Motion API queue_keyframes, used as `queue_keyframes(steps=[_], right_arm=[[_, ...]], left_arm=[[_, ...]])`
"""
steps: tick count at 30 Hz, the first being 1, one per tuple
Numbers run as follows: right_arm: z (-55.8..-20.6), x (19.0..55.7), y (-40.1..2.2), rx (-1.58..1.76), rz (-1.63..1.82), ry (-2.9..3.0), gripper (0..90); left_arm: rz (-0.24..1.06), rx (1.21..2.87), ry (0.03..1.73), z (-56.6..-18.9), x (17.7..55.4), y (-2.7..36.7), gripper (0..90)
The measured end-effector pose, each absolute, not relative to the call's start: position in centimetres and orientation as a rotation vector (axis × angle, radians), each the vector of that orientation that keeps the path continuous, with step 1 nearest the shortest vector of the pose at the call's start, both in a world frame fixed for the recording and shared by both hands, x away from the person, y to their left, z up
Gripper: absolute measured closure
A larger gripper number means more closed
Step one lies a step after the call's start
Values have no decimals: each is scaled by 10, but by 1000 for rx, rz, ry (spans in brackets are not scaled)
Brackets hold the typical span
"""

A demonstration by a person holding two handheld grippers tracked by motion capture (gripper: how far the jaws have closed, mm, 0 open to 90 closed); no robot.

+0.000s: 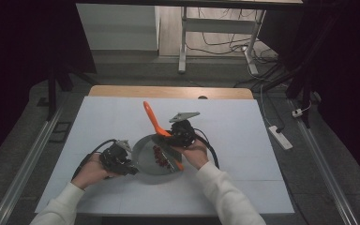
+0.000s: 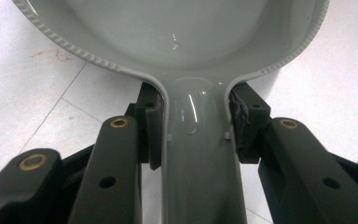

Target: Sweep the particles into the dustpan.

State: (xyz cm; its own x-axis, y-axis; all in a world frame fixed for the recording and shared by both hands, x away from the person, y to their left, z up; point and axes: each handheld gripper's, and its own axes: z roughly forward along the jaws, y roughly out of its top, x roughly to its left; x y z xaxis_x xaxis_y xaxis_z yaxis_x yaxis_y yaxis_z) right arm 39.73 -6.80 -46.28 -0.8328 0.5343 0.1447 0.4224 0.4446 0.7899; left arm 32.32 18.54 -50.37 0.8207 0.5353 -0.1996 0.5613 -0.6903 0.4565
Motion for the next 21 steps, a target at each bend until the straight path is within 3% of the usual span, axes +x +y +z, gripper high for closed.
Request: queue_keyframes(steps=[10,21], right_arm=[[-459,405,-108,959,1218,2453,698],[-487,415,-97,1005,996,2479,699]], left_arm=[[-75,2494,800,-503,322,186,614],[-80,2500,794,-501,320,186,614]])
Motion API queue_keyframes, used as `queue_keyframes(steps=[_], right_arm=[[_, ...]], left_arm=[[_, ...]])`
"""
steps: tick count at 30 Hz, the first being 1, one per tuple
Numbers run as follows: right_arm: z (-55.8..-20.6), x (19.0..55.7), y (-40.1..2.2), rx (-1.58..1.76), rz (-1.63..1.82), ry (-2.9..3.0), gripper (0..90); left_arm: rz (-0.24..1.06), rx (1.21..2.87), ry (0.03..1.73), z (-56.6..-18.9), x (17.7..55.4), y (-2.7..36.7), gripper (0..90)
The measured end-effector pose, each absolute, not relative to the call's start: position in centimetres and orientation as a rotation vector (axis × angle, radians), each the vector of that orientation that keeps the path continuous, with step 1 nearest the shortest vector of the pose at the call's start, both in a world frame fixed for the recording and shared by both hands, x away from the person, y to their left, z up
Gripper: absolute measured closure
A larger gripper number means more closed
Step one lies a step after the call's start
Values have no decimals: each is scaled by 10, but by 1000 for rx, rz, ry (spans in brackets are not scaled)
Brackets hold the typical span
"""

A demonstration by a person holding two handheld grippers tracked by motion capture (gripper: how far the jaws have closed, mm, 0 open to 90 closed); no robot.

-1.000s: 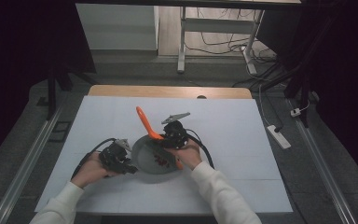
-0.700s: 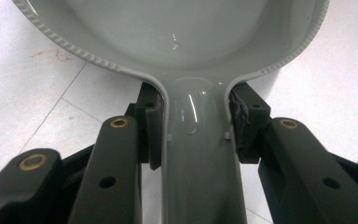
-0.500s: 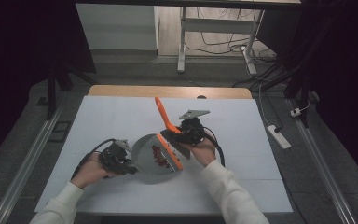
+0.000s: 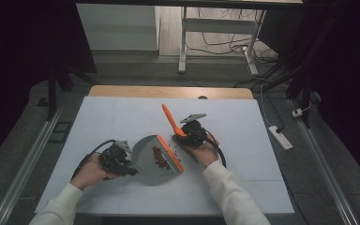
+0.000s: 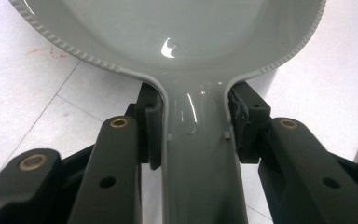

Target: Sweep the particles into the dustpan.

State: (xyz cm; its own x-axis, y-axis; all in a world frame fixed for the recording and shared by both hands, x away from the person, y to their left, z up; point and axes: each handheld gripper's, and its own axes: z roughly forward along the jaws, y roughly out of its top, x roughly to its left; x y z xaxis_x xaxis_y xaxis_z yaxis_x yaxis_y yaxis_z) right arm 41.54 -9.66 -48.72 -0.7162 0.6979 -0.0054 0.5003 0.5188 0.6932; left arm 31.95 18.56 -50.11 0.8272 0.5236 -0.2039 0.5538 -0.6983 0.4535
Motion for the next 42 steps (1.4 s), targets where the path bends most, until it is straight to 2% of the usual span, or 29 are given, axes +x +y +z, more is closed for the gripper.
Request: queue_keyframes(steps=[11,15,21,26,33,42], right_arm=[[-490,398,-65,953,1062,2533,696],[-485,391,-61,980,1200,2584,698],[-474,378,-45,868,1229,2592,698],[-462,388,-66,911,1208,2479,698],[-459,410,-107,1080,1140,2330,698],[-459,422,-141,1172,1059,2274,698]], left_arm=[[-80,2507,795,-502,320,184,614],[-80,2507,792,-502,320,184,614],[-79,2508,793,-503,320,185,614],[-84,2508,793,-504,320,186,614],[-84,2503,799,-504,320,186,613],[-84,2512,793,-506,320,186,613]])
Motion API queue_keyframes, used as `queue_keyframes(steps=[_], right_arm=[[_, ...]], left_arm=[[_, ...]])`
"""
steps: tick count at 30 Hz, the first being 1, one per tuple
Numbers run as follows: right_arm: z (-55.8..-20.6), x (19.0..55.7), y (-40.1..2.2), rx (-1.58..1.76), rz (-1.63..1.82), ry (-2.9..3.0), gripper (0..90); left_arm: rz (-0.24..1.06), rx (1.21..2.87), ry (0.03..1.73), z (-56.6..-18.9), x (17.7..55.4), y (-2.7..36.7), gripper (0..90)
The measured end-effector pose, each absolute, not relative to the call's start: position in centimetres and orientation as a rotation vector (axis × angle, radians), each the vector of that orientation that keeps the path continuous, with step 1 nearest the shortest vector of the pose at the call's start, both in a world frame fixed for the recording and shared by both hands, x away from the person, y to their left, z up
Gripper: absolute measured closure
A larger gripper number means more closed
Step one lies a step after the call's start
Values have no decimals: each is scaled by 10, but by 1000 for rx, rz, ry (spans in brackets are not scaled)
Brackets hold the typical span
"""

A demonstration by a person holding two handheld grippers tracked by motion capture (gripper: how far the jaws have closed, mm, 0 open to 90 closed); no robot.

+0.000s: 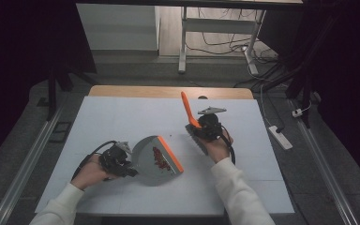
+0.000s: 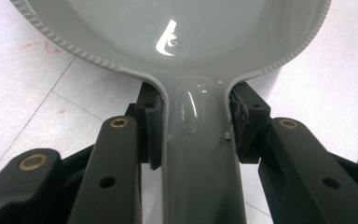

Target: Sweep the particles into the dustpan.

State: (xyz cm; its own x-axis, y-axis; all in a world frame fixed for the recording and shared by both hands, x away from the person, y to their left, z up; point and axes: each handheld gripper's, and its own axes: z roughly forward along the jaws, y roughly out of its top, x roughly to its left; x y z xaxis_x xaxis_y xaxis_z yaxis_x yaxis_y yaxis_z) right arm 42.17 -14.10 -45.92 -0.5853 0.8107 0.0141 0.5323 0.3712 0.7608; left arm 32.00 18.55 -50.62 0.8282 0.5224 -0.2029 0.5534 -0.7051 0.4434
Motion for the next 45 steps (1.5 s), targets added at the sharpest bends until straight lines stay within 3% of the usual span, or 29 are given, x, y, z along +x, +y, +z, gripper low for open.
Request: queue_keyframes(steps=[7,22,38,45], right_arm=[[-472,434,-162,1259,1000,2257,698],[-485,439,-161,1235,967,2277,699],[-488,401,-81,1026,1116,2528,698],[-468,384,-64,990,1297,2566,698]], left_arm=[[-83,2511,797,-507,320,185,614],[-63,2506,802,-506,321,181,614],[-69,2510,800,-509,322,180,613],[-71,2507,800,-509,322,180,613]])
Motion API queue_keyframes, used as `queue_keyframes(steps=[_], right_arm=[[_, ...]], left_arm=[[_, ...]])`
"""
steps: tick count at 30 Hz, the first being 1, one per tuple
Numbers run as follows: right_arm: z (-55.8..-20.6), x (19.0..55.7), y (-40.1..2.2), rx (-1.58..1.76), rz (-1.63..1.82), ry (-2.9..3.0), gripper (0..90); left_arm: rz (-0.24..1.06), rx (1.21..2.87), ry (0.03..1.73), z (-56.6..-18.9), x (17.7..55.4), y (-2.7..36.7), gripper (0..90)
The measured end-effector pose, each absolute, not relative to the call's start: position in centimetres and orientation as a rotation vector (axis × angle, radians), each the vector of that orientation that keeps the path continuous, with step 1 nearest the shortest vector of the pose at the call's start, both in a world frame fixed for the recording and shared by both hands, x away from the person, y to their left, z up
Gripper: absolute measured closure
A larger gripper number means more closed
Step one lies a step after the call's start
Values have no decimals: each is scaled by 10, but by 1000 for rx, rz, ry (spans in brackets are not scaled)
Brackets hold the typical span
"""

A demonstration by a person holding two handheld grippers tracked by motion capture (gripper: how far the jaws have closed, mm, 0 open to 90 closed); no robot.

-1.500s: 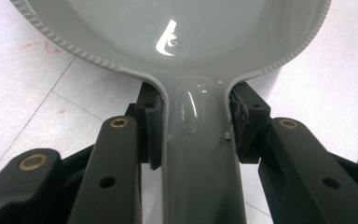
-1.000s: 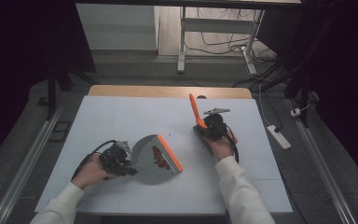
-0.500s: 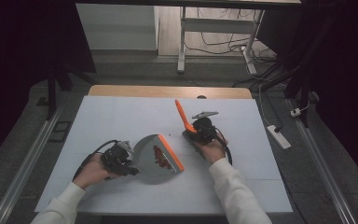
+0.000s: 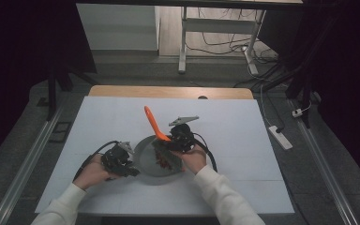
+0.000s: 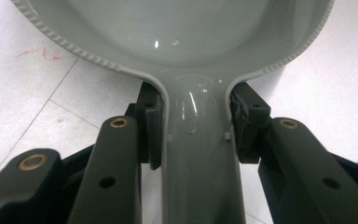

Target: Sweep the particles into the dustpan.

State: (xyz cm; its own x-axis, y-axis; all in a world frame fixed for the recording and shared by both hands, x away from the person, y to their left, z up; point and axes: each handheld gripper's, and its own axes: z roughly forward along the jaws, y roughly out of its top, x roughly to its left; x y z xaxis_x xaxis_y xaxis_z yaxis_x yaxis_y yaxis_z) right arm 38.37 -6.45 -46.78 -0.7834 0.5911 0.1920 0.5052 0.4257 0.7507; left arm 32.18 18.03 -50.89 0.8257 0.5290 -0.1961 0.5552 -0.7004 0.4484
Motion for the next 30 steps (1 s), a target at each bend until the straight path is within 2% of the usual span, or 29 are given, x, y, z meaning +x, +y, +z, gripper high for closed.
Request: queue_keyframes(steps=[5,12,19,30], right_arm=[[-454,391,-86,971,1218,2401,698],[-474,406,-109,1062,1068,2352,698],[-491,390,-104,1064,1041,2397,698],[-484,363,-84,1109,1271,2490,698]], left_arm=[[-70,2507,800,-509,322,180,613],[-74,2505,803,-509,322,181,613],[-73,2501,800,-508,322,182,614],[-70,2502,800,-508,322,181,614]])
